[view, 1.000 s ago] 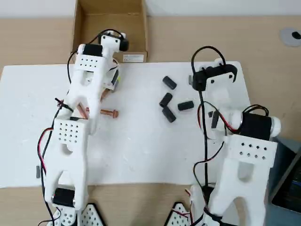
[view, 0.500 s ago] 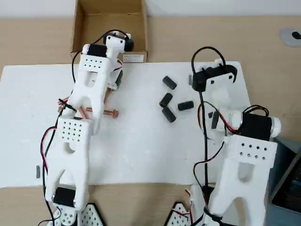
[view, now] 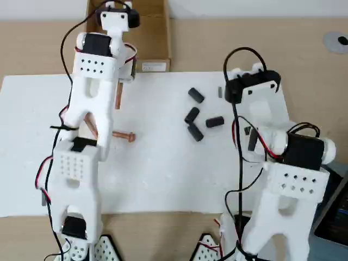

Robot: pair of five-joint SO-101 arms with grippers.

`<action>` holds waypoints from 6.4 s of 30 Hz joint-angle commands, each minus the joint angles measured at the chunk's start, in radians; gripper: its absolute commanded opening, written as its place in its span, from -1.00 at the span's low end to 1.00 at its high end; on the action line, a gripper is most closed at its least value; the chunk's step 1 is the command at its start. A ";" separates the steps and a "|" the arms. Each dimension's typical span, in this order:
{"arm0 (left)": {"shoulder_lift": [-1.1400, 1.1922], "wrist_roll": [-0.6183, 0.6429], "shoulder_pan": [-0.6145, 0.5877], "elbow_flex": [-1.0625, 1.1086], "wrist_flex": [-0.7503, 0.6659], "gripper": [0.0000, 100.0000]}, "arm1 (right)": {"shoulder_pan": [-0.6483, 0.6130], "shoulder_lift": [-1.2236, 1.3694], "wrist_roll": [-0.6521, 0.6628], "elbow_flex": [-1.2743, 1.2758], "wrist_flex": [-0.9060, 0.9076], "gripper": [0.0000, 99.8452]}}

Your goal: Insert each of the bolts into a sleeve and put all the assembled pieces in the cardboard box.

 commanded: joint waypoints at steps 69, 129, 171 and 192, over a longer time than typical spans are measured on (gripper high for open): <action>-2.437 0.566 0.206 2.097 -0.891 -1.00 | -1.013 -1.213 -0.301 1.136 -0.760 -0.98; -2.445 0.540 0.385 2.234 -0.686 -1.00 | -1.015 -1.227 -0.259 1.050 -0.821 -0.98; -2.443 0.542 0.347 2.148 -0.443 -0.68 | -1.015 -1.227 -0.259 1.053 -0.815 -0.98; -2.445 0.341 0.008 1.973 -0.422 -1.00 | -0.819 -1.210 -0.267 1.049 -0.799 -0.98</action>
